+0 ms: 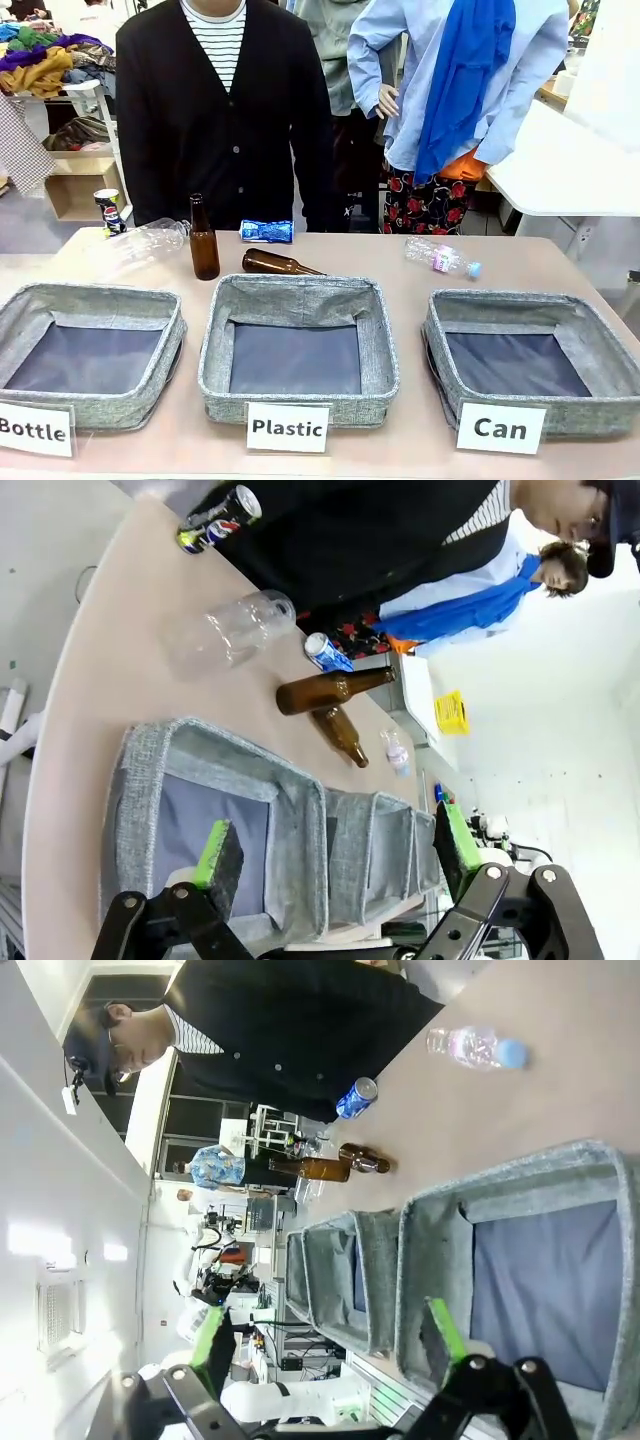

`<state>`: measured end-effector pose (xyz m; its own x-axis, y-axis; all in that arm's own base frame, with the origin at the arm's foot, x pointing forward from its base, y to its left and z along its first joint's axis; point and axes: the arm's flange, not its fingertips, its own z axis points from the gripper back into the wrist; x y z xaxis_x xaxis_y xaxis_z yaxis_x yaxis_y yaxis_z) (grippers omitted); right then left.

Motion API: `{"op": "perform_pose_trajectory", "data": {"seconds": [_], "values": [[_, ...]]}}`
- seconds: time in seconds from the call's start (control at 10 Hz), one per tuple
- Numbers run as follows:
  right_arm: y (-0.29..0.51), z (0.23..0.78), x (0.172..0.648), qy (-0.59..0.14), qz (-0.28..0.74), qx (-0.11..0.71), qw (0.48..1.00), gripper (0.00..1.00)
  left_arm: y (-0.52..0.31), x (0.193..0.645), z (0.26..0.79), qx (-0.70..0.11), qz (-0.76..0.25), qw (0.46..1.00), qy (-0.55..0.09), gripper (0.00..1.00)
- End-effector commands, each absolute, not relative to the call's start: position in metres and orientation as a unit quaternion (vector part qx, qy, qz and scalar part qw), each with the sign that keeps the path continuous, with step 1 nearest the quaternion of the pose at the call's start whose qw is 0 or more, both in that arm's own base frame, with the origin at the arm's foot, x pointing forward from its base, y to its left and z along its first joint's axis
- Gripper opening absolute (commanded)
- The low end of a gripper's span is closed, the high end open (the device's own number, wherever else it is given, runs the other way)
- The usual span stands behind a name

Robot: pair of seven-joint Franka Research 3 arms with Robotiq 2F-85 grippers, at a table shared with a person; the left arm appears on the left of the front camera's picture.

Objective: Sort the can waste into the basket.
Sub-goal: Pick up the can waste from the table and place it in the right Fabric basket.

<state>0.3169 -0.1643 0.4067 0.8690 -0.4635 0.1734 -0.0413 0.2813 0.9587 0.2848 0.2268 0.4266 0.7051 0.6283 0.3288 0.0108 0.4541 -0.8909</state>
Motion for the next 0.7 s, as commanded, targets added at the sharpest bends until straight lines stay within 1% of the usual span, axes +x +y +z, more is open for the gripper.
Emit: {"op": "perform_pose_trajectory", "data": {"seconds": [0.0, 0.4, 0.5, 0.6], "values": [[-0.165, 0.415, 0.313, -0.206, -0.14, 0.586, 0.771, 1.0, 0.229, 0.285, 0.429, -0.491, 0.186, 0.781, -0.338, 1.0], [-0.165, 0.415, 0.313, -0.206, -0.14, 0.586, 0.771, 1.0, 0.229, 0.285, 0.429, -0.491, 0.186, 0.781, -0.338, 1.0], [-0.165, 0.415, 0.313, -0.206, -0.14, 0.586, 0.771, 1.0, 0.227, 0.282, 0.431, -0.487, 0.195, 0.786, -0.326, 1.0], [-0.165, 0.415, 0.313, -0.206, -0.14, 0.586, 0.771, 1.0, 0.221, 0.304, 0.446, -0.464, 0.152, 0.813, -0.316, 1.0]]}}
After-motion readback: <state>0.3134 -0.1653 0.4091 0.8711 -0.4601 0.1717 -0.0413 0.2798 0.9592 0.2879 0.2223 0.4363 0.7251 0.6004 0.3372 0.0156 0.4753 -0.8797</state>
